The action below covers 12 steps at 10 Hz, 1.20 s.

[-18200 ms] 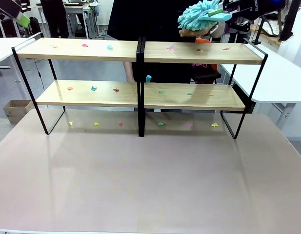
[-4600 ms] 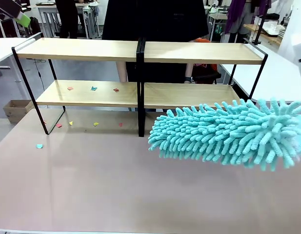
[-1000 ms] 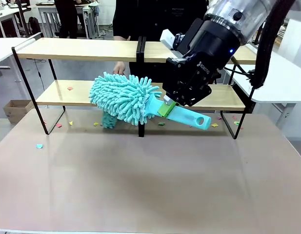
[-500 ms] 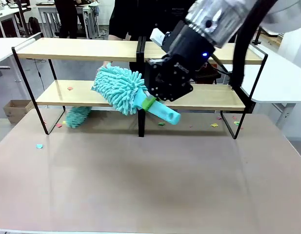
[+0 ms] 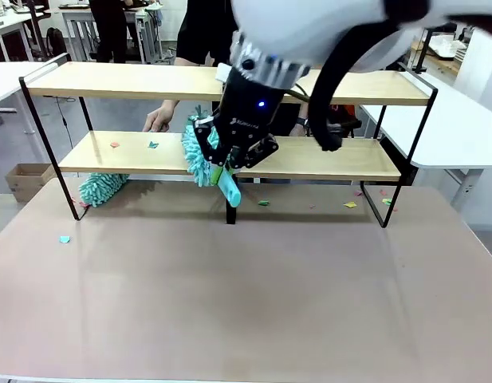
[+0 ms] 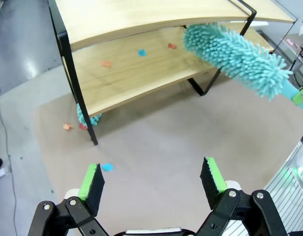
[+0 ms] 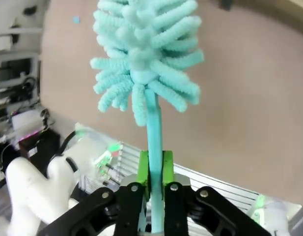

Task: Clean the shelves.
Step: Clean another randomly selected level of the Shelf with the Duster.

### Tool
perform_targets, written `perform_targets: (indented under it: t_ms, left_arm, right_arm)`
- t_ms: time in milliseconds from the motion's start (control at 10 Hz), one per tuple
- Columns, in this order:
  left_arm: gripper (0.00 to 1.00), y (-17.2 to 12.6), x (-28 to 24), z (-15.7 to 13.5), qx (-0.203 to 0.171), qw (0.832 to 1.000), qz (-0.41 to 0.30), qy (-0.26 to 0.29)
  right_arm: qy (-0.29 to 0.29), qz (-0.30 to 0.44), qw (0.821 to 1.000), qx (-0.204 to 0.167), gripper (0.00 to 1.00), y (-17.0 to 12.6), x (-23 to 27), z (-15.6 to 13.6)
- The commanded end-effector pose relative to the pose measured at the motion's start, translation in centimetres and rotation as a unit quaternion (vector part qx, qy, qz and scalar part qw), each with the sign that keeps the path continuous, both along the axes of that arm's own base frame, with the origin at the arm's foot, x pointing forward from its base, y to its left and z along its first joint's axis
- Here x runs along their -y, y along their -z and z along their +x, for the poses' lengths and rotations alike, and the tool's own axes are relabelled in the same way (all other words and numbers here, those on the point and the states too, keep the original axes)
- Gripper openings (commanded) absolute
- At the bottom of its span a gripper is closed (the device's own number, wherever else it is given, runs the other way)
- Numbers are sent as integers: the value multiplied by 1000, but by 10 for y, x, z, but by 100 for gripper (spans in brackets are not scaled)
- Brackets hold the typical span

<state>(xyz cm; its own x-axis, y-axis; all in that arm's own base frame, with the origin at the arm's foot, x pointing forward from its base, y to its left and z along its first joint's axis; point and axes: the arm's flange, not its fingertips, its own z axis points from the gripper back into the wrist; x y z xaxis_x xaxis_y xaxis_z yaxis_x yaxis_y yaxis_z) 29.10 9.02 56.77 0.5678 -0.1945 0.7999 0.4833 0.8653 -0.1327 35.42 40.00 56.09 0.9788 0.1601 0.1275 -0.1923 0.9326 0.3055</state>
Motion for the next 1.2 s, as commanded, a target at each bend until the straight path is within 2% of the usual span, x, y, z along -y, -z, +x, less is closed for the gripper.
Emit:
perform_targets:
  t_ms: [0, 100, 300, 600, 1100]
  left_arm:
    - [100, 0, 0, 0, 1, 1000, -2, 1]
    - [100, 0, 0, 0, 1, 1000, -2, 1]
    - [100, 0, 0, 0, 1, 1000, -2, 1]
    - [100, 0, 0, 0, 1, 1000, -2, 1]
    - [100, 0, 0, 0, 1, 1000, -2, 1]
  right_arm:
    - [41, -55, 998, 13, 12, 5, -41, 20]
    - [27, -66, 997, 2, 12, 12, -54, 25]
    - [39, -84, 995, 22, 12, 19, -73, 35]
    - [24, -94, 995, 19, 12, 23, -102, 48]
    - [-43, -93, 994, 25, 12, 11, -169, 80]
